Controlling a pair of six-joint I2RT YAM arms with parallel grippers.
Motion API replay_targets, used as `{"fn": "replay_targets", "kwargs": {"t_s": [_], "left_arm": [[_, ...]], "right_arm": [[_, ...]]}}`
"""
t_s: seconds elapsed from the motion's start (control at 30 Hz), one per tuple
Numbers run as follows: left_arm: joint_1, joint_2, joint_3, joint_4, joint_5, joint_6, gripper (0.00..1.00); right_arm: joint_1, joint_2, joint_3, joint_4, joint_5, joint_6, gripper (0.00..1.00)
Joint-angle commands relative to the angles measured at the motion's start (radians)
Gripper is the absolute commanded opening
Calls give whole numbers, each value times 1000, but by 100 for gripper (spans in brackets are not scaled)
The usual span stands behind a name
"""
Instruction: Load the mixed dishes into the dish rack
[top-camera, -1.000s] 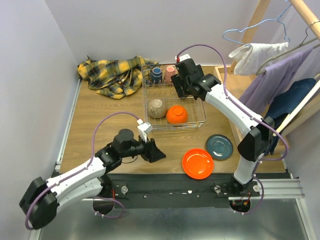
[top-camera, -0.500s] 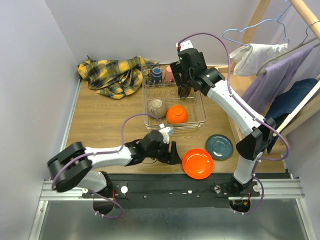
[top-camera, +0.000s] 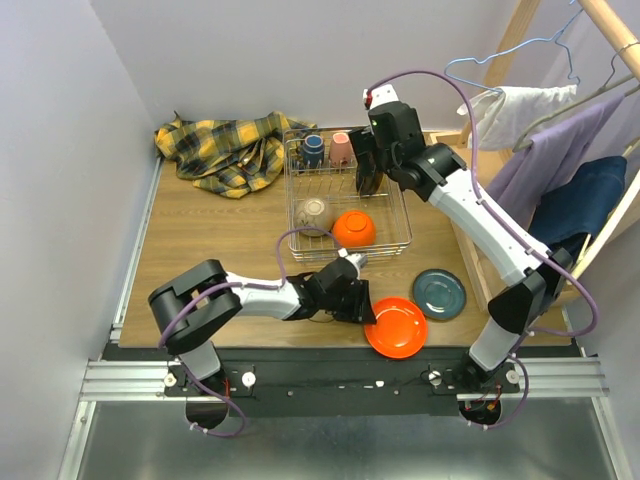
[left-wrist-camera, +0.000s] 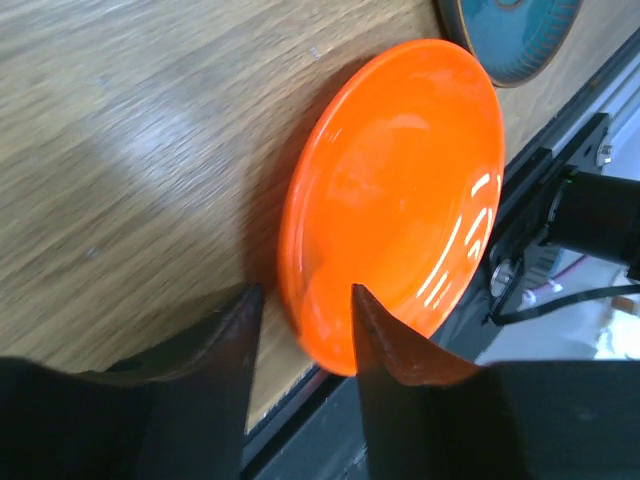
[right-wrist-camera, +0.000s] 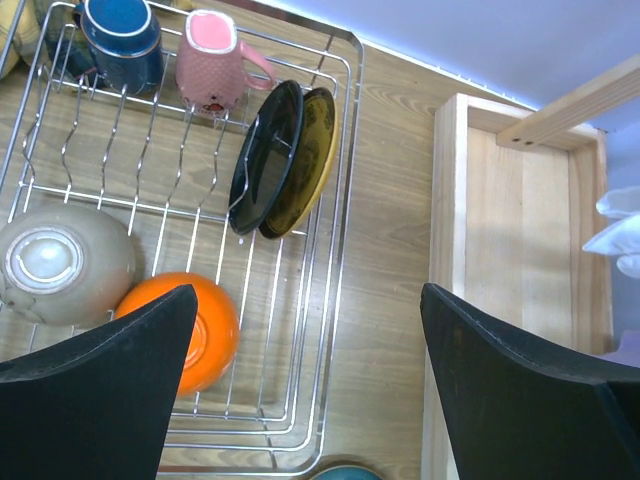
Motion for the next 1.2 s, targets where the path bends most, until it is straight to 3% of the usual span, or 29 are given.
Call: {"fn": "replay_targets", "kwargs": {"t_s": [0.0,0.13,0.27,0.4,0.6,0.77,0.83,0.9,1.03,1.17], "left_arm": [[-31,76,53,-19,-42,-13,41],[-35,96,76,-42,-43,-13,15],[-13,54,118,-119,-78,38,0],[53,-31,152,-227,-39,230,0],[160,-245,162,-429,131,548,0],[254,-411,181,-514,291,842,0],[284,-437,198,-551,369,916,0],[337,-463,221,-579,412,1013,0],[429,-493,241,-633,406,1137,0],[519,-528,259,-643,391,1203,0]], "right_arm": [[7,-62,-47,22,-12,11,100],[5,-85,-70,33,3,4,100],[5,-93,-70,52,6,-21,100],[7,-90,-48,36,-39,-53,100],[5,-122,-66,-34,-315,-102,98],[5,-162,-77,-138,-680,-122,98],[5,-177,-105,-158,-867,-174,92],[5,-174,-102,-212,-953,-222,91],[5,-114,-38,-310,-1156,-286,86],[5,-54,18,-411,-1256,-352,83]]}}
